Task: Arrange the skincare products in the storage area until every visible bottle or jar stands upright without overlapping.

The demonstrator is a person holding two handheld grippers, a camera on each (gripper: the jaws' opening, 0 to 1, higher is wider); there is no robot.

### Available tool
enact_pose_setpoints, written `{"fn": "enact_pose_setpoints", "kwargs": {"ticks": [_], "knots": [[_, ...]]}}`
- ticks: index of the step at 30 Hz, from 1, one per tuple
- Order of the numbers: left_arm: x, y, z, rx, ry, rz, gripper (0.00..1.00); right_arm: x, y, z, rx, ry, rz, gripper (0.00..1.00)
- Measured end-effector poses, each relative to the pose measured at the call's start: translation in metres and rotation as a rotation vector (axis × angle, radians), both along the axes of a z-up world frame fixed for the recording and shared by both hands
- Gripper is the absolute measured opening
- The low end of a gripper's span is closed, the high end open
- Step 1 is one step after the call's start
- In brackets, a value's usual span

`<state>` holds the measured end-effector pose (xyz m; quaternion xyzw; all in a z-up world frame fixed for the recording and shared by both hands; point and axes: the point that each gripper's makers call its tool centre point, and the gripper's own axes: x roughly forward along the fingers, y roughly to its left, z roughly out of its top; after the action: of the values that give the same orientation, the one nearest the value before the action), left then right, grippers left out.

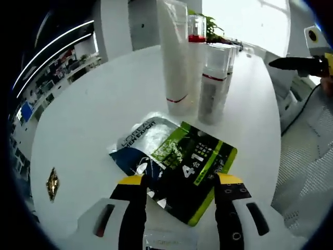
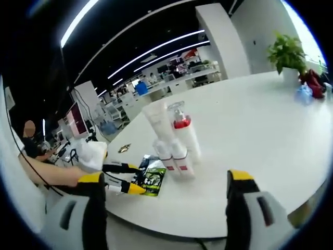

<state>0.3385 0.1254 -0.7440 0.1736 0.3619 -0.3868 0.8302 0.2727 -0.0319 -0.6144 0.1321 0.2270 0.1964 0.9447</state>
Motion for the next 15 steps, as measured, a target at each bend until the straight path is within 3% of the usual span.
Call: {"fn": "enact_pose_setpoints", "kwargs": {"ticks": [6,15], "knots": [[-0.002,0.006,0.012,-0.013,-0.027,0.025,0.5,0.0,0.001,0.0,-0.016,-0.009,0.006,0.97],[-0.012,0.028,0.019,-0.015,-0.036,0.094,0.52,-0.002,-0.002,0.0,0.018,-0.009,0.003,0.94]]}}
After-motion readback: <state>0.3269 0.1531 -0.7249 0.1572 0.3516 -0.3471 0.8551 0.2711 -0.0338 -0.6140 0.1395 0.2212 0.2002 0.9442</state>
